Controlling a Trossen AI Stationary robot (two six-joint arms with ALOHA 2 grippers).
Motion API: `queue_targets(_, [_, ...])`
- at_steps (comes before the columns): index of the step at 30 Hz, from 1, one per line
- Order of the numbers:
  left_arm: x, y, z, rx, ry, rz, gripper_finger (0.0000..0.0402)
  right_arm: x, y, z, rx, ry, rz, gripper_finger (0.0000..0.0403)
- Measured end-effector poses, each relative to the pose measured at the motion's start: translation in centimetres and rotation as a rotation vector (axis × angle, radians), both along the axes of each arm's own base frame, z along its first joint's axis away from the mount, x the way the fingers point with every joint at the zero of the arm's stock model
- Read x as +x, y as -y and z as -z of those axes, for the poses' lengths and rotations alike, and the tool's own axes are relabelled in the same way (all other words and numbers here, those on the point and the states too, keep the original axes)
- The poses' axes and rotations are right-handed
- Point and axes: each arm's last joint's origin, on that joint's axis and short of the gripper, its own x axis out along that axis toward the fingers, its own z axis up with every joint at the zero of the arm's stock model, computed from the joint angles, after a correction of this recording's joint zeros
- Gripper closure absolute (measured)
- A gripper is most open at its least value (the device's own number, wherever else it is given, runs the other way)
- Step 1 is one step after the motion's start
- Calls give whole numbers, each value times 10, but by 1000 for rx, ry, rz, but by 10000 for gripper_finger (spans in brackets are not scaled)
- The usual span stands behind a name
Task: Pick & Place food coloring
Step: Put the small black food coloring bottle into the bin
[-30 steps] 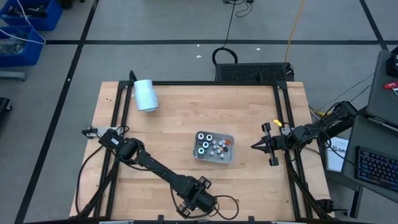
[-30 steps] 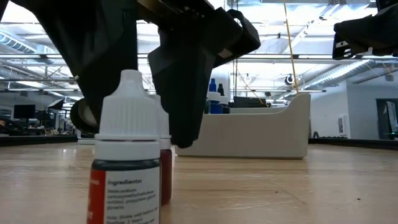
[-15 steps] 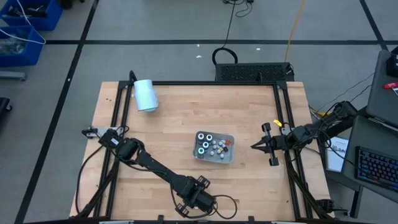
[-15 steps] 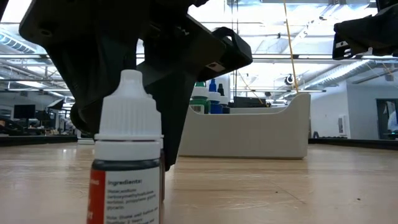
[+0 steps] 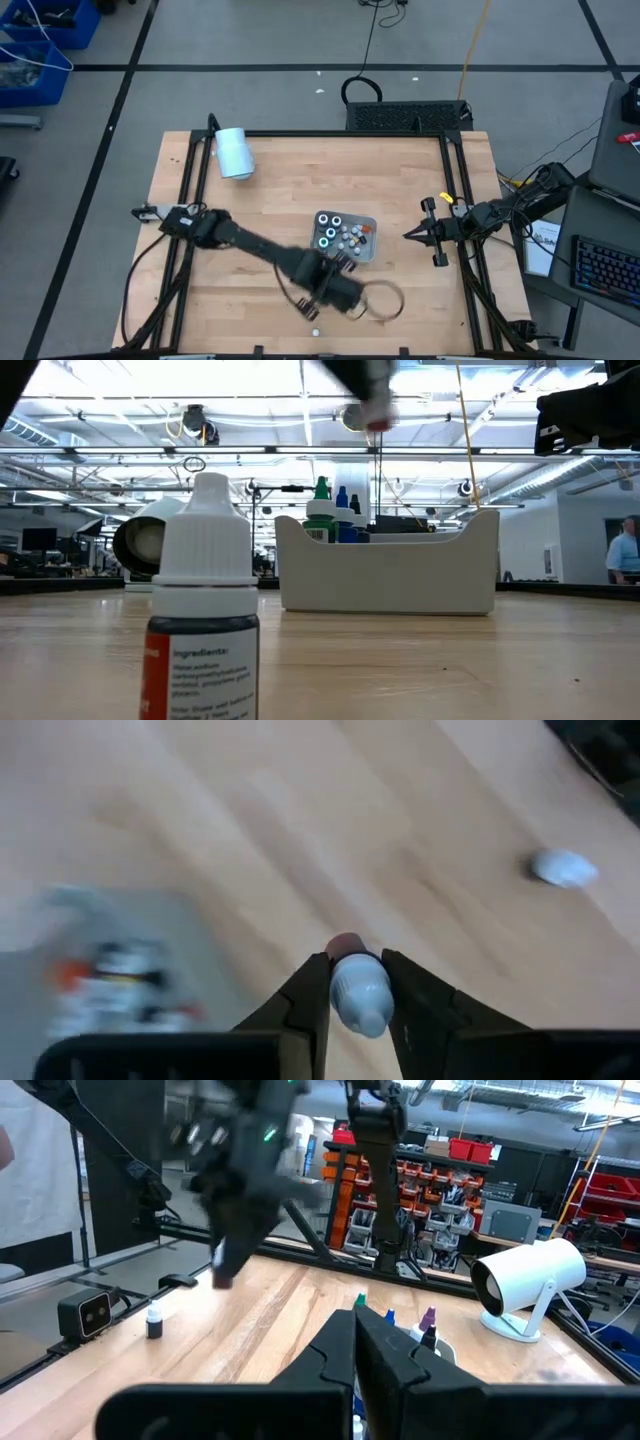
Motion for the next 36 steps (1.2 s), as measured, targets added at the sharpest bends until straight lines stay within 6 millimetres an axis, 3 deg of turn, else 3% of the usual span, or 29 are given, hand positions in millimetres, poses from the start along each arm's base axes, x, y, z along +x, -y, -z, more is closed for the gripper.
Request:
queue_targets(4, [11,-40,-23,6,67,1,319,0,0,0,1,2,0,403])
queue_targets(10, [25,-115,-31,28,71,-113,319,0,0,-1,-1,9,4,403])
queue_targets(13, [27,-139,-31,40,59,-69,319,0,0,-1,-3,7,5,403])
queue_targets(23, [25,-132,-28,191,49,248,319,0,0,2,-122,1,11,403])
queue_targets(27, [25,-127,-27,278,53,271,319,0,0,6,-139,-33,10,403])
queue_targets(36, [33,-127,-27,302,127,326,319,0,0,7,-119,-45,9,403])
